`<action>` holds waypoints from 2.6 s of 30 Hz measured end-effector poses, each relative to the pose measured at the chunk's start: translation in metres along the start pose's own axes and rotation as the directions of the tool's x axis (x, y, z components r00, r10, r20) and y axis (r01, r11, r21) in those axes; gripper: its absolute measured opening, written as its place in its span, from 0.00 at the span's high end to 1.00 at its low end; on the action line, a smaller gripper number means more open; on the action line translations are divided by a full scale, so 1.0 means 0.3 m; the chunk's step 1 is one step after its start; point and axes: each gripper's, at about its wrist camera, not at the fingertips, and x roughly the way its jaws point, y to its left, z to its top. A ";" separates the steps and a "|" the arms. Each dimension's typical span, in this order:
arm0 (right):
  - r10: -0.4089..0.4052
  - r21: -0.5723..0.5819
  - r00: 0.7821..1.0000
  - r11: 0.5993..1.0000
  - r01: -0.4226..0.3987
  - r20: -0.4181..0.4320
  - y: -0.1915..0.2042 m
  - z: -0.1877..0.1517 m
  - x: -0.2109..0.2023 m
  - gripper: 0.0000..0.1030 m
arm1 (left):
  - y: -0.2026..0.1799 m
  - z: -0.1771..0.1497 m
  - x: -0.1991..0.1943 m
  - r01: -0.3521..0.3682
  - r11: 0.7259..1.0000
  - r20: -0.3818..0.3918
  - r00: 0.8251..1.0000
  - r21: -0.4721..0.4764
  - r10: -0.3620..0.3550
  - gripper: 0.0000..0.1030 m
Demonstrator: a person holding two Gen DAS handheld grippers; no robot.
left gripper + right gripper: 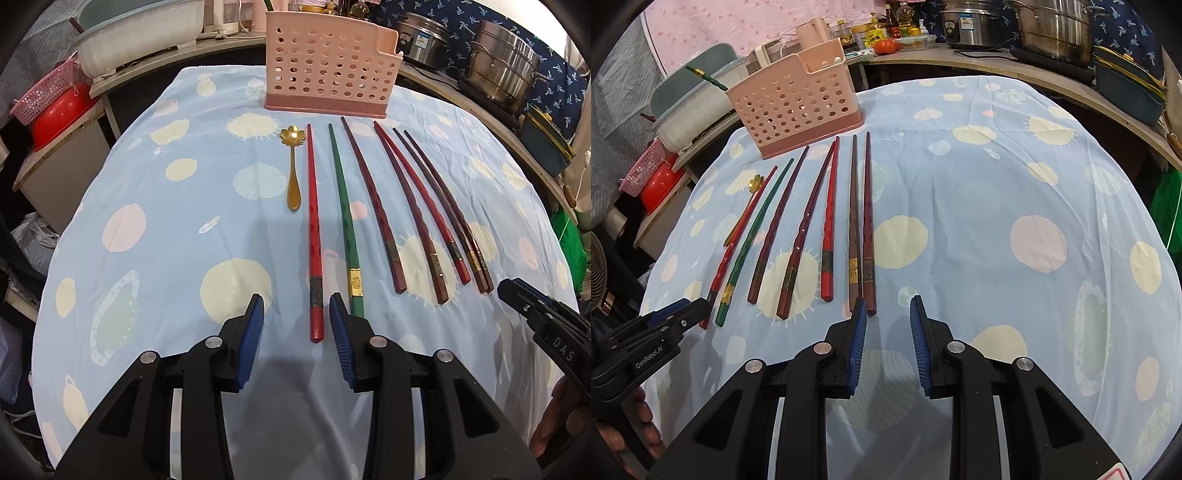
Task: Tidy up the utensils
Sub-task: 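Lower the left gripper onto the red chopstick and close it while the right gripper approaches a dark brown chopstick, then close the right gripper on the dark brown chopstick while the left gripper holds the red chopstick, then lift both held chopsticks toward the pink holder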
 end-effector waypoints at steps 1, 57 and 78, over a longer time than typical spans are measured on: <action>0.000 0.000 1.000 1.000 0.000 0.001 0.001 0.002 0.002 0.77 | -0.004 0.001 0.001 0.003 1.000 -0.001 1.000 0.002 -0.003 0.66; -0.024 -0.034 1.000 0.999 0.024 0.008 0.023 0.053 0.089 0.89 | 0.026 0.005 0.031 0.006 1.000 0.012 1.000 -0.009 -0.006 0.82; 0.033 -0.035 0.991 0.999 -0.029 0.132 0.039 0.057 -0.127 0.93 | 0.028 0.005 -0.122 0.079 0.996 0.057 0.995 -0.034 -0.077 0.93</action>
